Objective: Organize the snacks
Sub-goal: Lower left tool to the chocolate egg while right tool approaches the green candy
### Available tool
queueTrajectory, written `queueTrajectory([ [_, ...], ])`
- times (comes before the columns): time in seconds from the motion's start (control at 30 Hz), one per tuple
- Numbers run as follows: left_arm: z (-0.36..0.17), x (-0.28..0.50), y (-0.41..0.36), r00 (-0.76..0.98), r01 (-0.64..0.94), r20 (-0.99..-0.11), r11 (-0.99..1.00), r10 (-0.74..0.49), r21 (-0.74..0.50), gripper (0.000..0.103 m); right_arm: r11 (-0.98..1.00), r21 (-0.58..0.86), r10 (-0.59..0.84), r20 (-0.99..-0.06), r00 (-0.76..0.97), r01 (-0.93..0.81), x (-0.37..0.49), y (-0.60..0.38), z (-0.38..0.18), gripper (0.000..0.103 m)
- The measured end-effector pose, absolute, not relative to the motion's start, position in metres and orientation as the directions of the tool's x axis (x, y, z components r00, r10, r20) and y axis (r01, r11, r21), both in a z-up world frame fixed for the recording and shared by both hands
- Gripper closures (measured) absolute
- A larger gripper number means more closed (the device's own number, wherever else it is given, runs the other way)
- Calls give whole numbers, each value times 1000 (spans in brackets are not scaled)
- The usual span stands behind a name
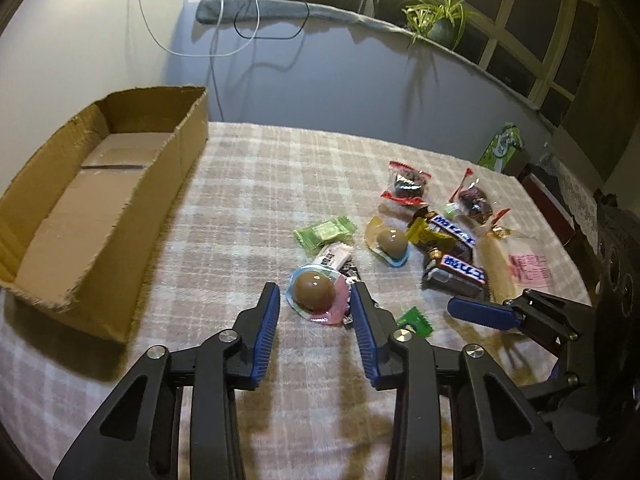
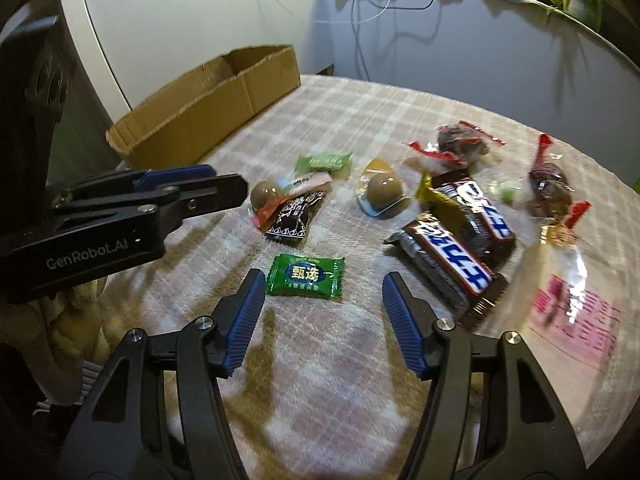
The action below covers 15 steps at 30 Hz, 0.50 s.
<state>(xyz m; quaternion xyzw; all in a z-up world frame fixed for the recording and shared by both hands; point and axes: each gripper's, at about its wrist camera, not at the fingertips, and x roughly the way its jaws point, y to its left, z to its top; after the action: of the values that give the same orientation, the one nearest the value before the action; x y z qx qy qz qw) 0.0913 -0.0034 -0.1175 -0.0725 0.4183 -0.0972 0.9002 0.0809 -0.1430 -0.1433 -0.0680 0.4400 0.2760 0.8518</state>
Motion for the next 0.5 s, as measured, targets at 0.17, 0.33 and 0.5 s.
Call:
queueTrajectory([
  [0.17,-128,102,-2,604,110,-760,970,-240,-219,70,832,93,384,-807,448,-546,85,-131,-154,39],
  [0.33,-136,110,0,589,103,-769,967,-249,-234,70,830,82,376,-812,446,-551,88,-126,-154,39],
  [0.5,-139,112,-2,589,109,-767,965,-257,-240,73,829,58,361,-815,453,-557,89,-120,-155,40],
])
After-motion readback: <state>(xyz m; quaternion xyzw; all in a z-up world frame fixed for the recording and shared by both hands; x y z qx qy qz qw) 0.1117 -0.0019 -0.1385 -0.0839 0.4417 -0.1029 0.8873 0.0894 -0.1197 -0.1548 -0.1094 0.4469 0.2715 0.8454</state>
